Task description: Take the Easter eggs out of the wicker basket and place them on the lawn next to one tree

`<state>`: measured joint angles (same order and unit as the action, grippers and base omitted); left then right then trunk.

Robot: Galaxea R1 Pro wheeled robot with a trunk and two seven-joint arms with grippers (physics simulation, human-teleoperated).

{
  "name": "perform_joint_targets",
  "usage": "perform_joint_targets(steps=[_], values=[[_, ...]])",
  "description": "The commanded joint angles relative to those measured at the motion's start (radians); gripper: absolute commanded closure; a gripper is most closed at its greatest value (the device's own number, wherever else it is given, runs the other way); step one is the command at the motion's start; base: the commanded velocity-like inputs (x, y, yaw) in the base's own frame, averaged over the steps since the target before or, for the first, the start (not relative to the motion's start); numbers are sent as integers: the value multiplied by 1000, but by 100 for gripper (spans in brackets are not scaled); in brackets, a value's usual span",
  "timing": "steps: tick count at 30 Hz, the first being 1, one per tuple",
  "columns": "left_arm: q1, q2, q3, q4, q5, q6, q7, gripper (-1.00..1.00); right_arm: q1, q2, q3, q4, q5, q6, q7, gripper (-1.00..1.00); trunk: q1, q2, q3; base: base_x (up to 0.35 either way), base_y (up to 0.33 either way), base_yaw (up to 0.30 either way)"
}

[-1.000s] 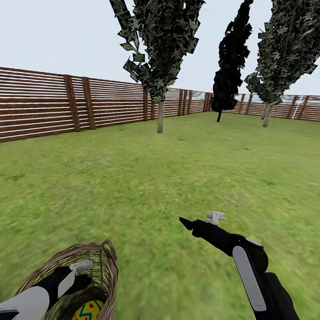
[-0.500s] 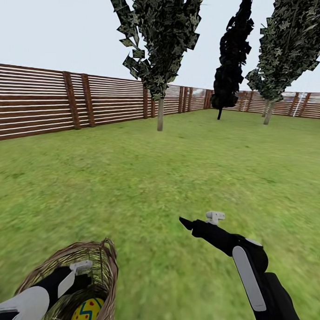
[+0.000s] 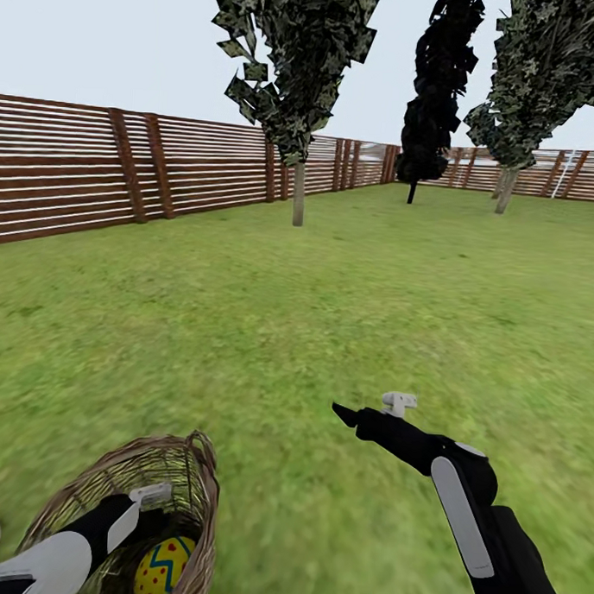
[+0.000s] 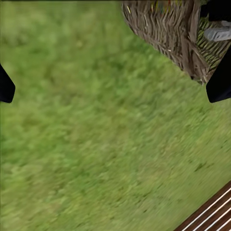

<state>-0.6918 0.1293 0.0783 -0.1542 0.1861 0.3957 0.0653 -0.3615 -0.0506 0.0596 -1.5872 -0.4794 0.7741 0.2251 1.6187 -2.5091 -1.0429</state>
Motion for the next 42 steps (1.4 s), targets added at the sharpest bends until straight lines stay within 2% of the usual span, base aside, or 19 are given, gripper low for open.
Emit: perform_joint_targets(steps=[1, 12, 18, 23, 37, 42], values=[[0, 0, 8, -2, 7, 6, 5, -100, -1, 0, 0, -1, 2, 4, 3, -100, 0, -1, -5, 0, 0, 0], [0, 0, 8, -3, 7, 8, -6, -100, -1, 0, 1, 0, 2, 4, 3, -100, 5, -3, -47, 0, 0, 0], [0, 0, 8, -2, 3, 15, -67, -100, -1, 0, 2, 0, 2, 4, 3, -100, 8, -5, -71, 0, 0, 0], [0, -1, 6, -3, 3, 19, -88, -100, -2, 0, 2, 0, 2, 4, 3, -100, 8, -5, -71, 0, 0, 0], [0, -2, 6, -4, 5, 20, -93, -100, -2, 1, 5, 0, 2, 4, 5, -100, 8, -5, -71, 0, 0, 0], [0, -1, 6, -8, 7, 11, -92, -100, -2, 1, 18, 0, 2, 4, 4, -100, 10, -6, -86, 0, 0, 0]])
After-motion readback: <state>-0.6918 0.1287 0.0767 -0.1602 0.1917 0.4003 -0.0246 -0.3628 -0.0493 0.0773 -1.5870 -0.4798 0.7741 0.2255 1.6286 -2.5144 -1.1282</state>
